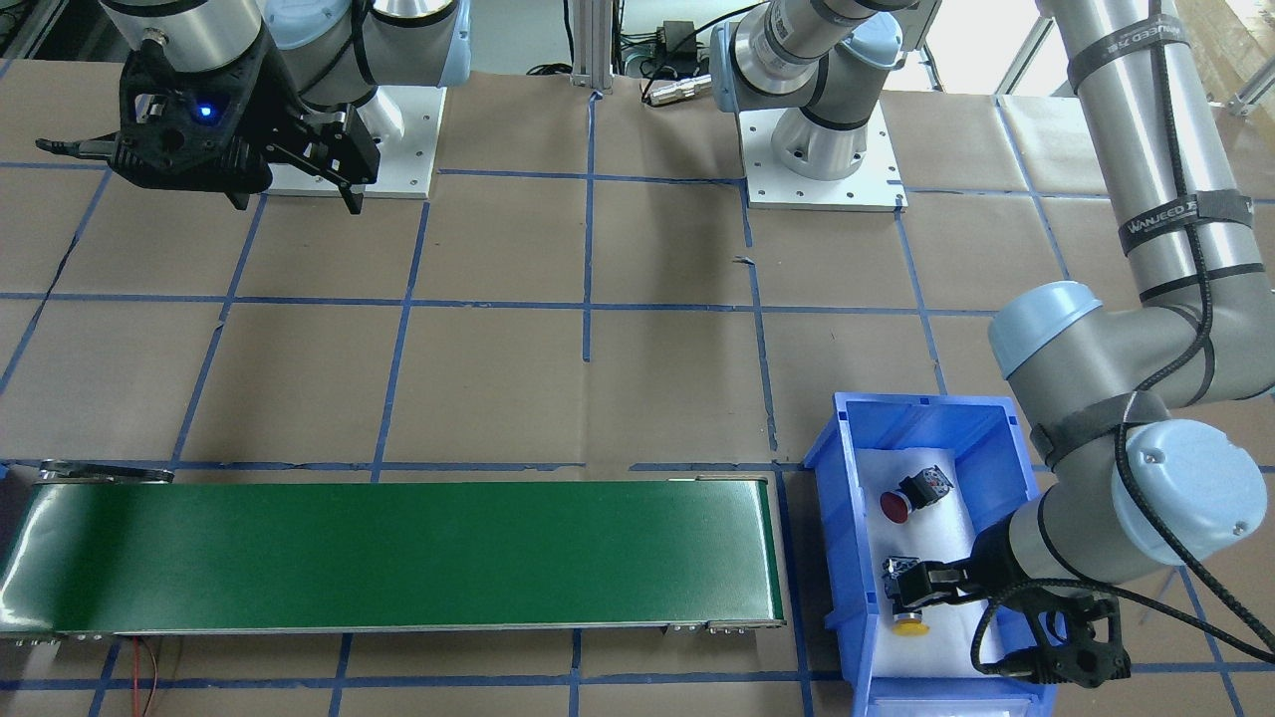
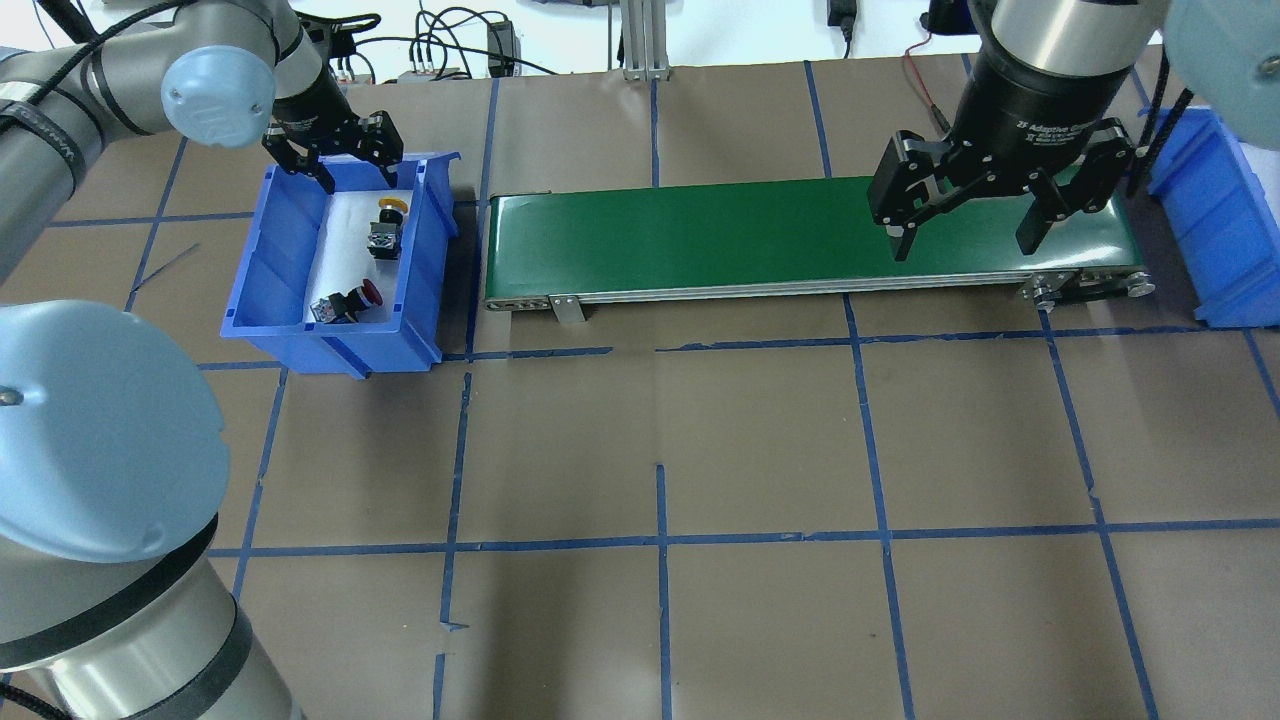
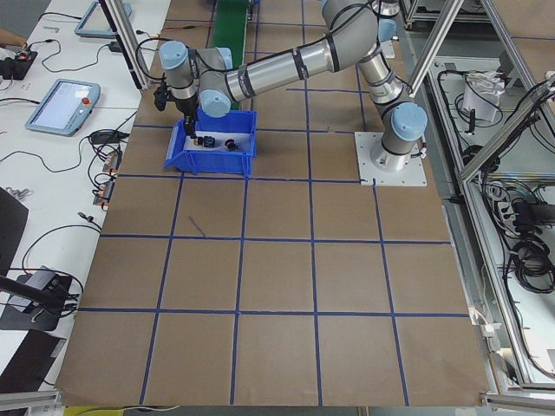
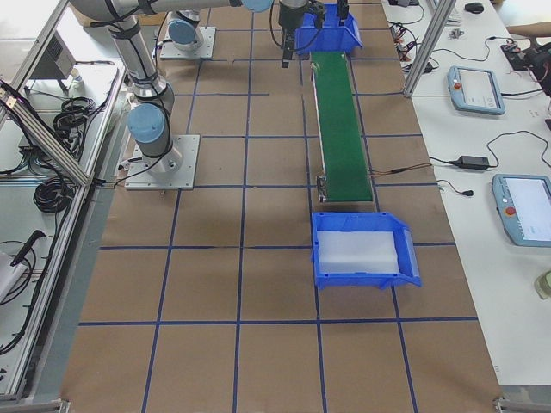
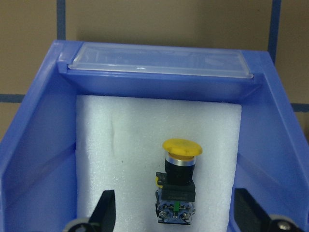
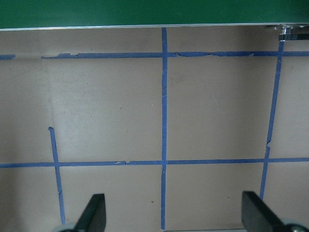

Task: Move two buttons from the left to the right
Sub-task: 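Close the left gripper on the yellow-capped button and lift it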

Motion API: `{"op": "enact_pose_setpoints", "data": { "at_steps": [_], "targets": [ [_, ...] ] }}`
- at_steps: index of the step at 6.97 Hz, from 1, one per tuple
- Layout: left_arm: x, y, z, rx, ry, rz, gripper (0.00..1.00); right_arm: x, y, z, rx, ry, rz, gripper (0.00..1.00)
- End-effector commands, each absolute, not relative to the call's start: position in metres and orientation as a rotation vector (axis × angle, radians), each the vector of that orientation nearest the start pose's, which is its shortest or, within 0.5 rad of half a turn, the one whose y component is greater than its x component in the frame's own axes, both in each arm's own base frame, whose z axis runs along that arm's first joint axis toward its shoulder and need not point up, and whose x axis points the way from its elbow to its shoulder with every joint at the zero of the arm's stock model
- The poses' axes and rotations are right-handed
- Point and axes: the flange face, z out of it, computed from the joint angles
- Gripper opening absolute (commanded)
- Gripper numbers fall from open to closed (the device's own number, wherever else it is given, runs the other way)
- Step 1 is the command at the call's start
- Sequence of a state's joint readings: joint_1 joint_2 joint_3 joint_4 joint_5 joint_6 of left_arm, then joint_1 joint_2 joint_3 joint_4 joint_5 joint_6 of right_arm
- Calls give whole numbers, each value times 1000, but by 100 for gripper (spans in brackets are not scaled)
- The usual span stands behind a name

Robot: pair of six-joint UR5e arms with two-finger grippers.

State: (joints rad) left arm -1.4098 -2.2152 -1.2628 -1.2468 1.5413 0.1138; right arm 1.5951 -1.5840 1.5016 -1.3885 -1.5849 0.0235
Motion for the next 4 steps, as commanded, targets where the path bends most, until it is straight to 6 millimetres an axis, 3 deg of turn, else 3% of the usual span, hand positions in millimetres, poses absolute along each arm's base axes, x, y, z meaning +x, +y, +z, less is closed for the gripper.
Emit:
{"op": "enact_pose_setpoints", "data": {
  "at_steps": [1, 4],
  "targets": [
    [-21, -741, 236, -73, 3189, 90, 82, 143, -469, 509, 1, 3157, 162, 100],
    [-19, -741, 231, -78, 3190, 100, 82, 143, -471, 510, 66, 3163, 137, 100]
  ]
}}
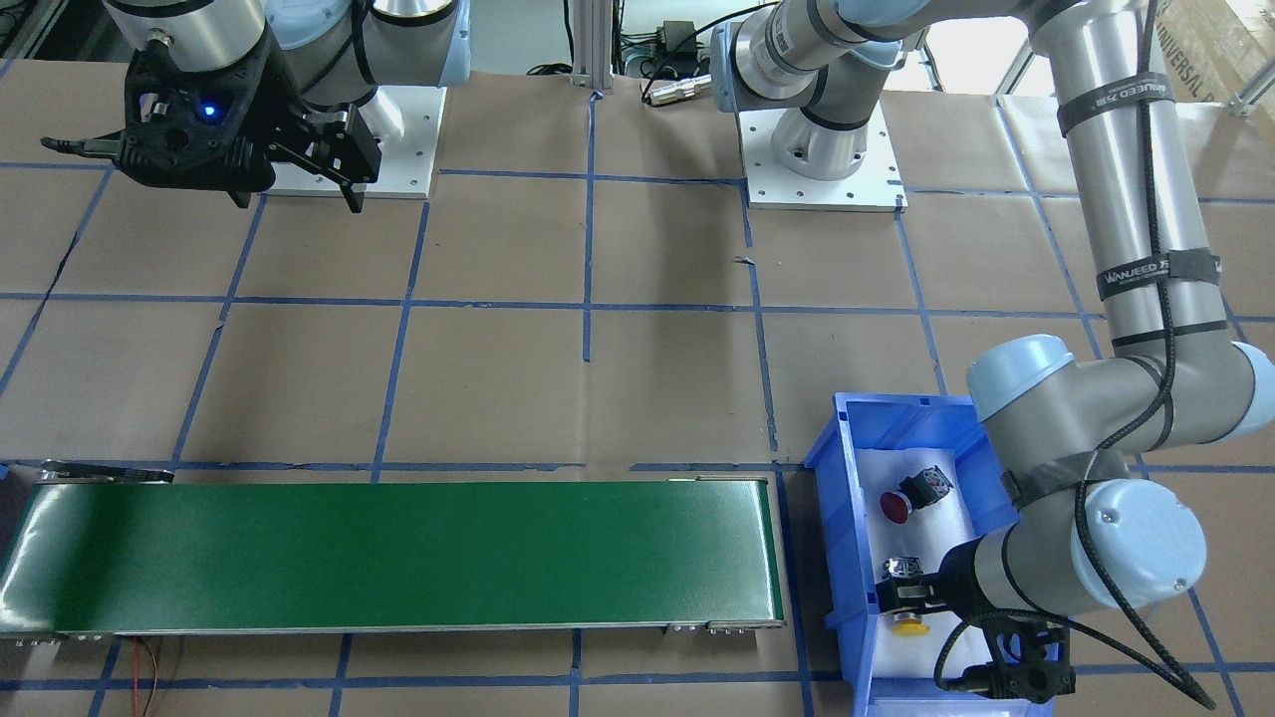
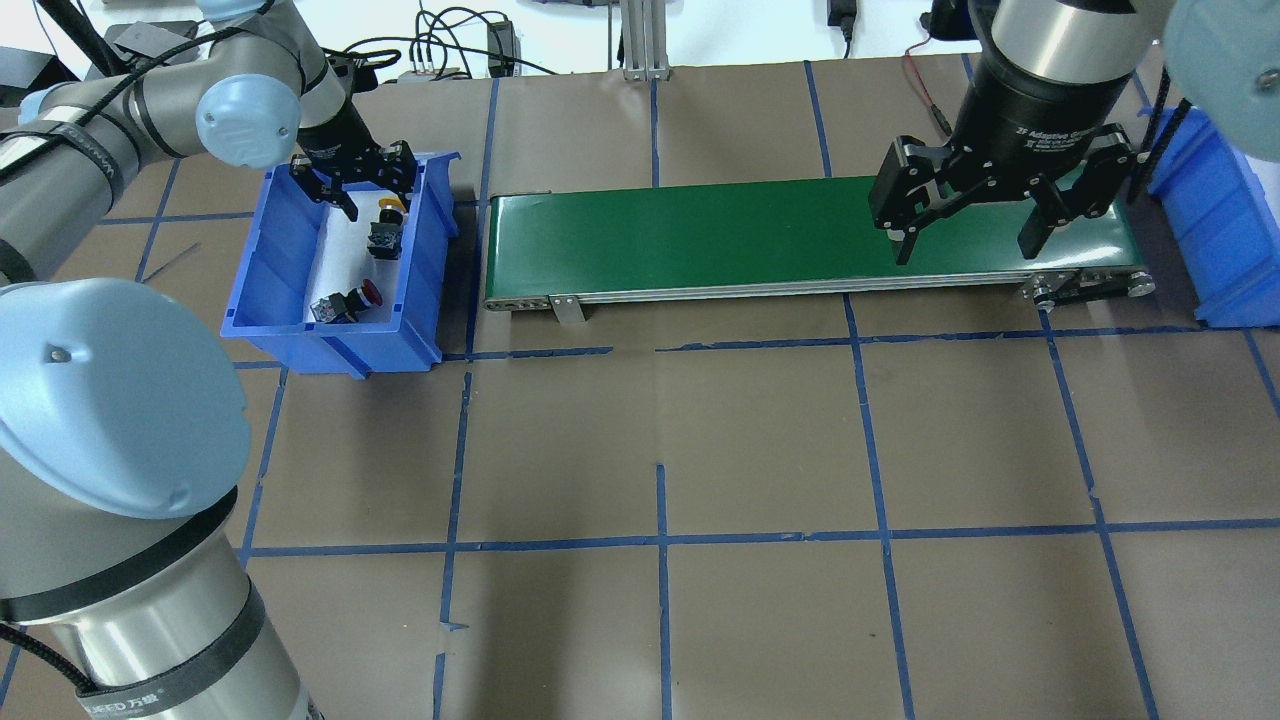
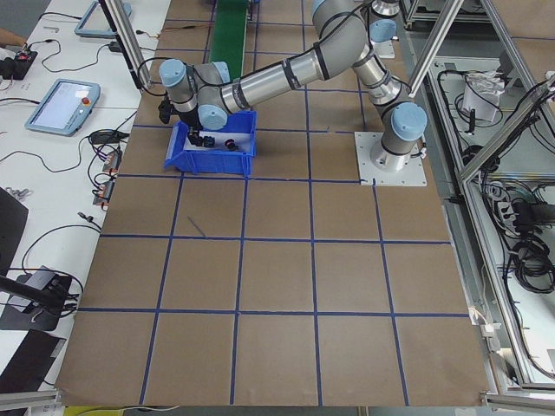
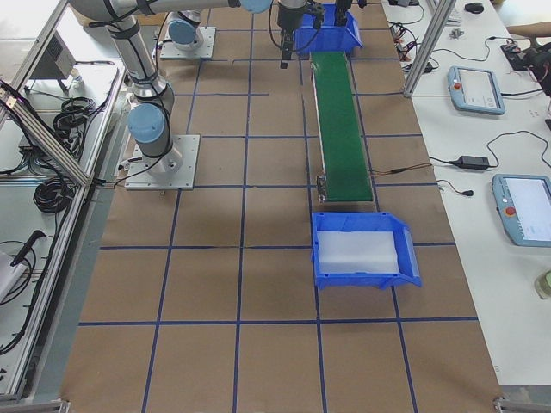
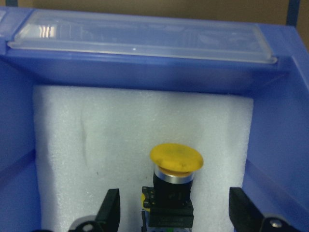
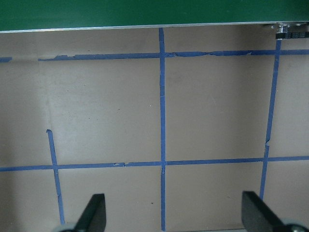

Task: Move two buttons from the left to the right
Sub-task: 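Close the left gripper on the yellow-capped button and lift it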

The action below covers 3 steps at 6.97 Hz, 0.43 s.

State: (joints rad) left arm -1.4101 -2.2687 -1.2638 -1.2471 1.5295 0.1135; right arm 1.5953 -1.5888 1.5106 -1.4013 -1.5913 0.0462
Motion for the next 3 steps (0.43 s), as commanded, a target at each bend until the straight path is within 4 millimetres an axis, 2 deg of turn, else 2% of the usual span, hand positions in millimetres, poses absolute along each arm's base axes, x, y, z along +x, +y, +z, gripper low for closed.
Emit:
{"op": "enact_pose_setpoints", "data": {
  "at_steps": [1, 2, 3],
  "targets": [
    [-18, -741, 231, -81, 3190, 100, 78, 143, -471, 510, 86, 3163, 134, 100],
    [-18, -741, 230, -78, 3190, 102, 66, 143, -471, 510, 86, 3165, 134, 100],
    [-18, -741, 229, -78, 3188, 107, 64, 143, -471, 510, 83, 3165, 134, 100]
  ]
}}
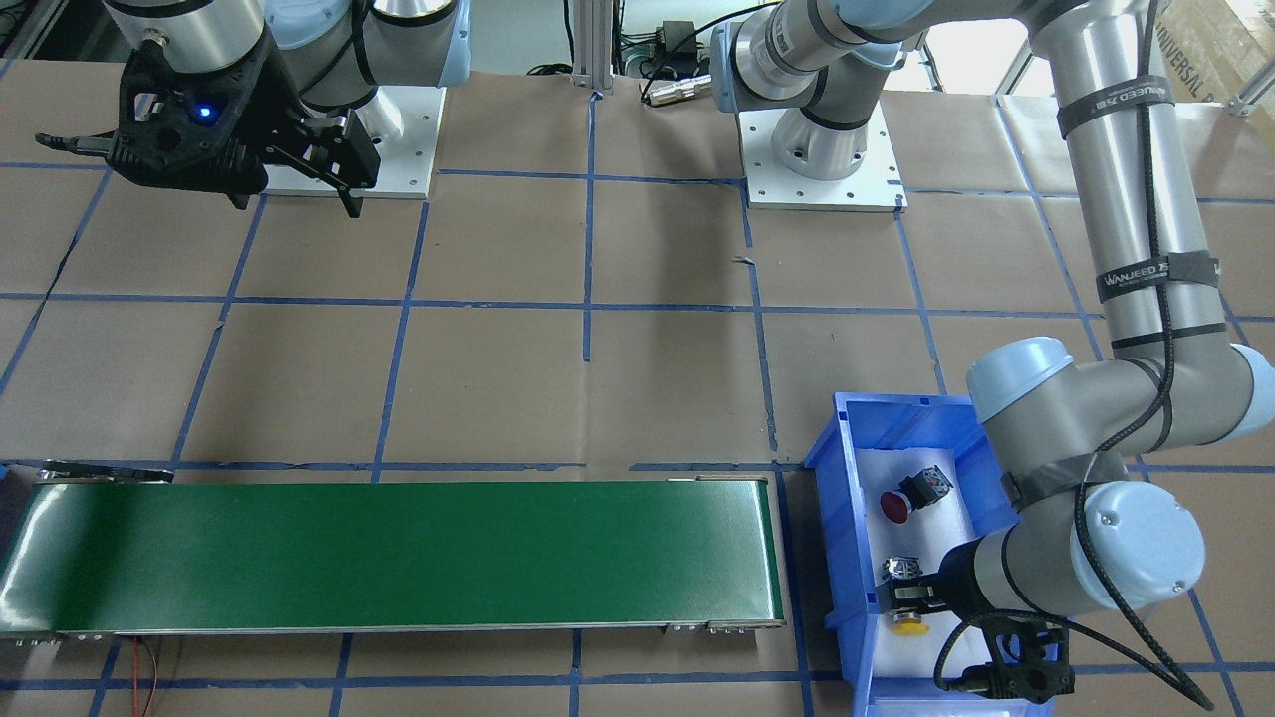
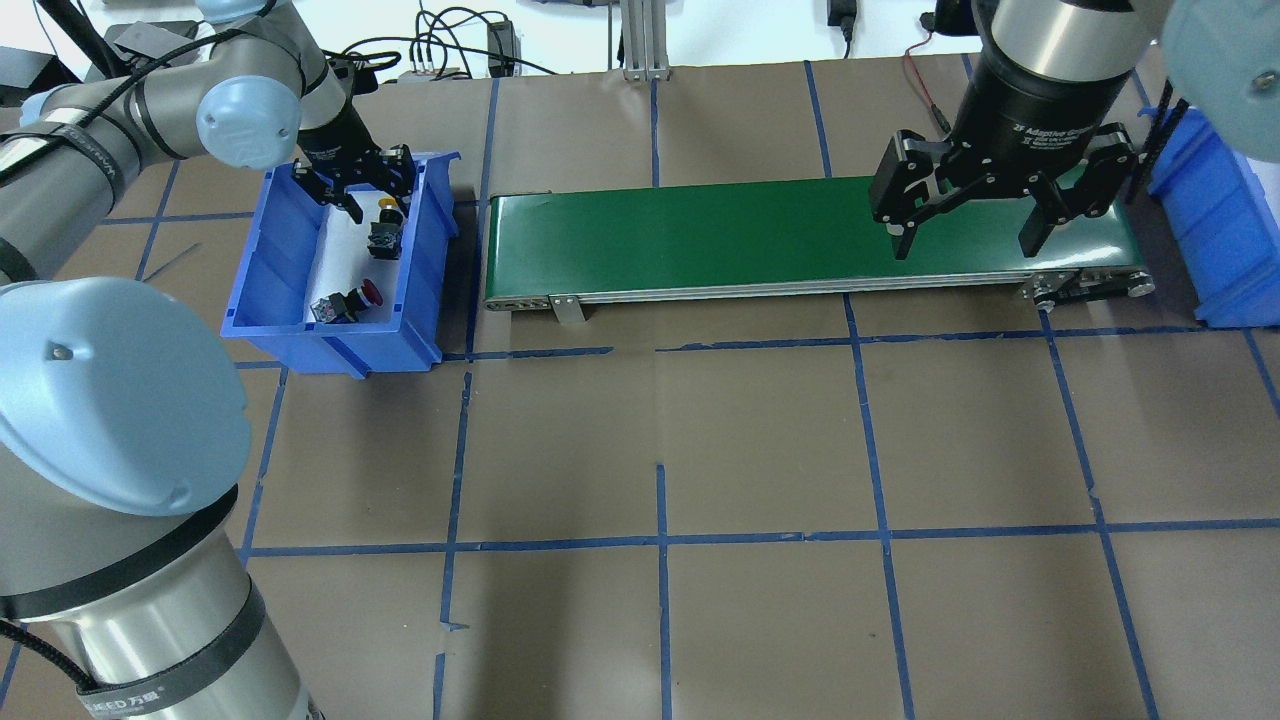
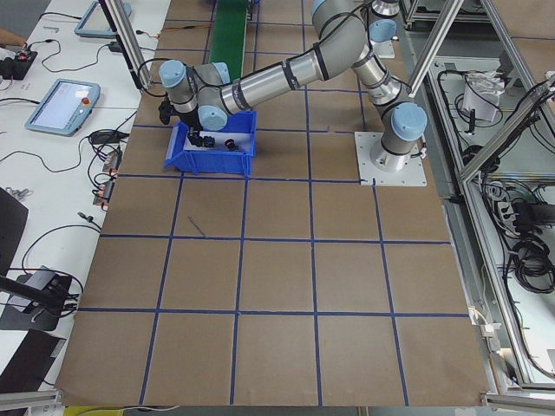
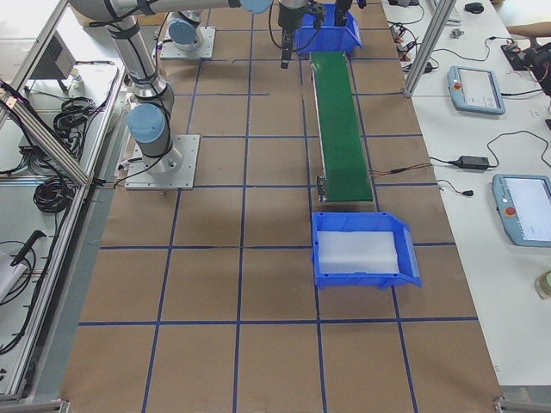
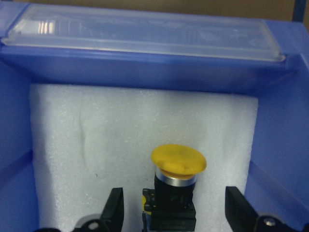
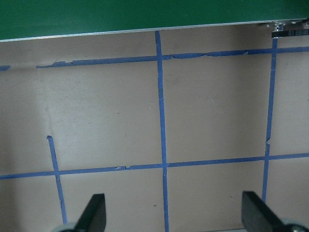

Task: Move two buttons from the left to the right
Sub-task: 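Close the left gripper on the yellow-capped button and lift it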

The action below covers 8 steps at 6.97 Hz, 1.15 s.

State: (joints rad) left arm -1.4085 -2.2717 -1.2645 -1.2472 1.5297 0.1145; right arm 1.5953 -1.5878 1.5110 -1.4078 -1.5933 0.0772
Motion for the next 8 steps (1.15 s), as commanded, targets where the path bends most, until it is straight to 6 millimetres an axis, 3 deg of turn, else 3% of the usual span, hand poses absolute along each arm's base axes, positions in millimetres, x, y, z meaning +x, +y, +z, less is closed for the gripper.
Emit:
{"op": "enact_pose_setpoints", "data": {
  "at_steps": [1, 2, 4, 6, 7, 8],
  "targets": [
    [-18, -741, 229, -78, 3188, 108, 64, 143, -471, 510, 83, 3165, 134, 100],
    [-18, -741, 229, -78, 3190, 107, 65, 143, -471, 510, 83, 3165, 136, 100],
    [-17, -744, 208, -77, 3192, 146, 65, 143, -471, 510, 81, 3165, 136, 100],
    [-17, -744, 209, -77, 3193, 141, 63, 143, -471, 510, 81, 3165, 136, 100],
    [-18, -744, 216, -79, 3189, 125, 36, 143, -471, 510, 81, 3165, 136, 100],
    [-18, -745, 237, -75, 3179, 76, 25, 143, -471, 510, 79, 3165, 137, 100]
  ]
}}
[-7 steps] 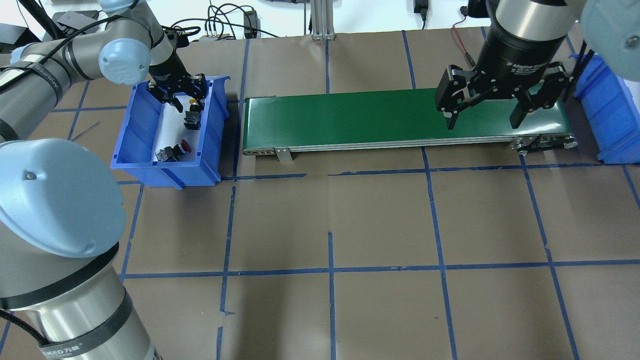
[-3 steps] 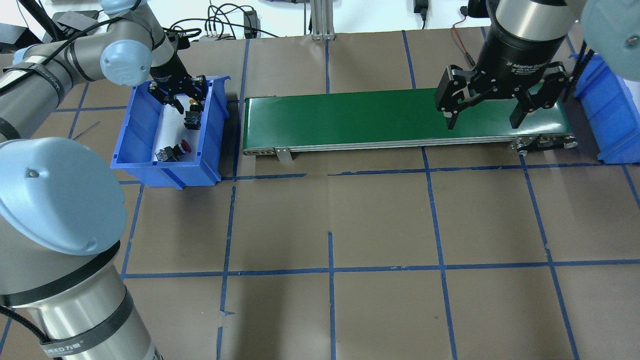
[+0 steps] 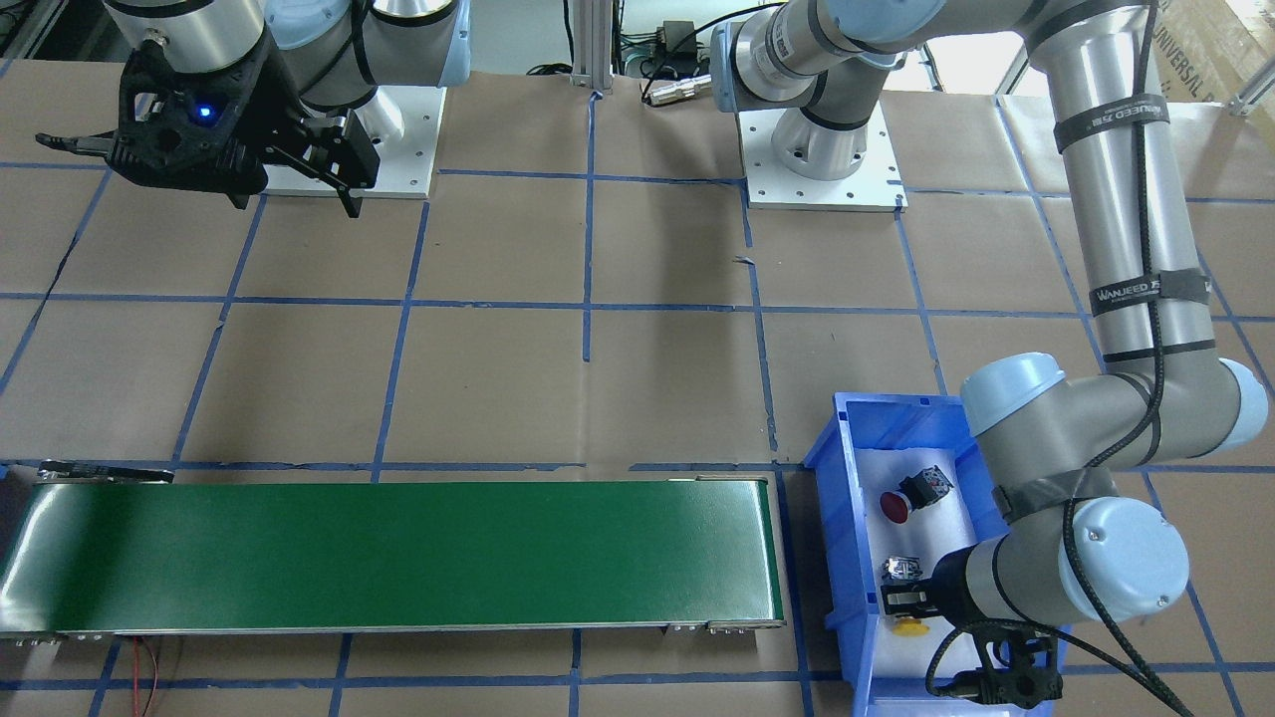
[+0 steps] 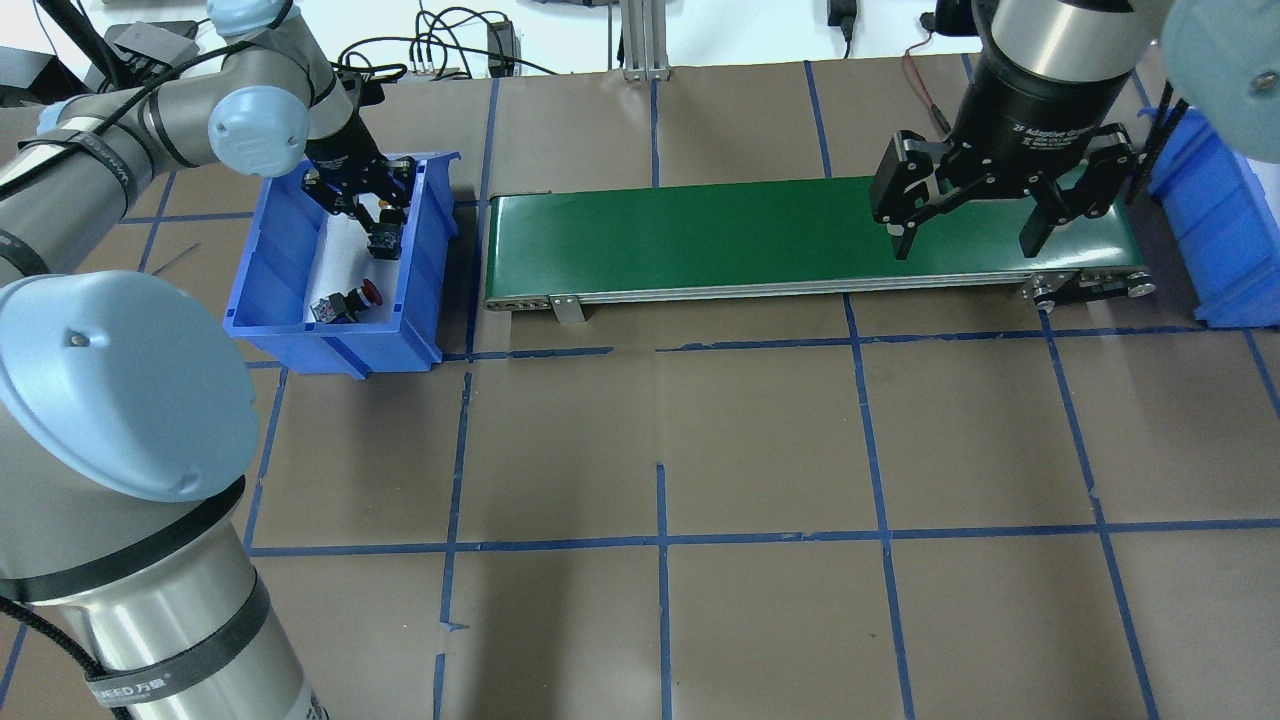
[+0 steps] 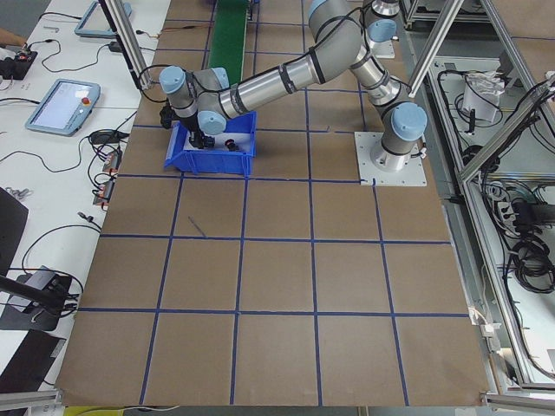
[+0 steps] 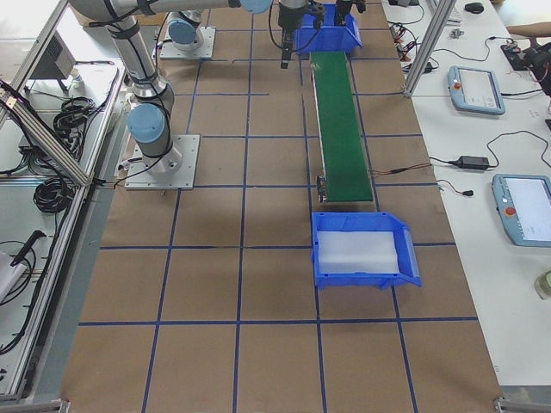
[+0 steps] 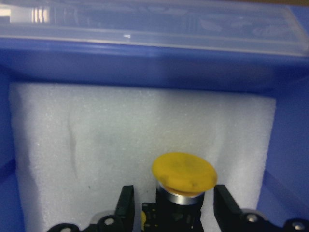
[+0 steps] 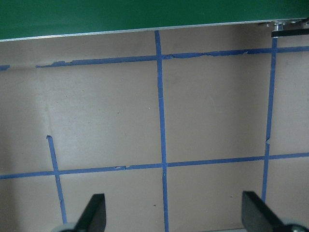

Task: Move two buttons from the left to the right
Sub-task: 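Close the left gripper on the yellow-capped button and lift it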

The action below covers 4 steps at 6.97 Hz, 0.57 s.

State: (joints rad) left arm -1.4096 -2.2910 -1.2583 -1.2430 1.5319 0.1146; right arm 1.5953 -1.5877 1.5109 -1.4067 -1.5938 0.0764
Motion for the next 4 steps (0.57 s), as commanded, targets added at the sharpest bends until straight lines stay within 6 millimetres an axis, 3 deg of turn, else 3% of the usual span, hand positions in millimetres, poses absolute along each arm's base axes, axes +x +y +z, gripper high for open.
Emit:
{"op": "enact_pose_setpoints", "data": {
  "at_steps": [1, 3, 4],
  "targets": [
    [-17, -743, 259, -76, 3169, 29, 21, 143, -471, 510, 79, 3165, 137, 100],
    [-18, -736, 292, -77, 3162, -21, 18, 143, -471, 510, 79, 3165, 137, 100],
    [-23, -720, 339, -75, 3159, -53, 18, 143, -471, 510, 79, 3165, 137, 100]
  ]
}}
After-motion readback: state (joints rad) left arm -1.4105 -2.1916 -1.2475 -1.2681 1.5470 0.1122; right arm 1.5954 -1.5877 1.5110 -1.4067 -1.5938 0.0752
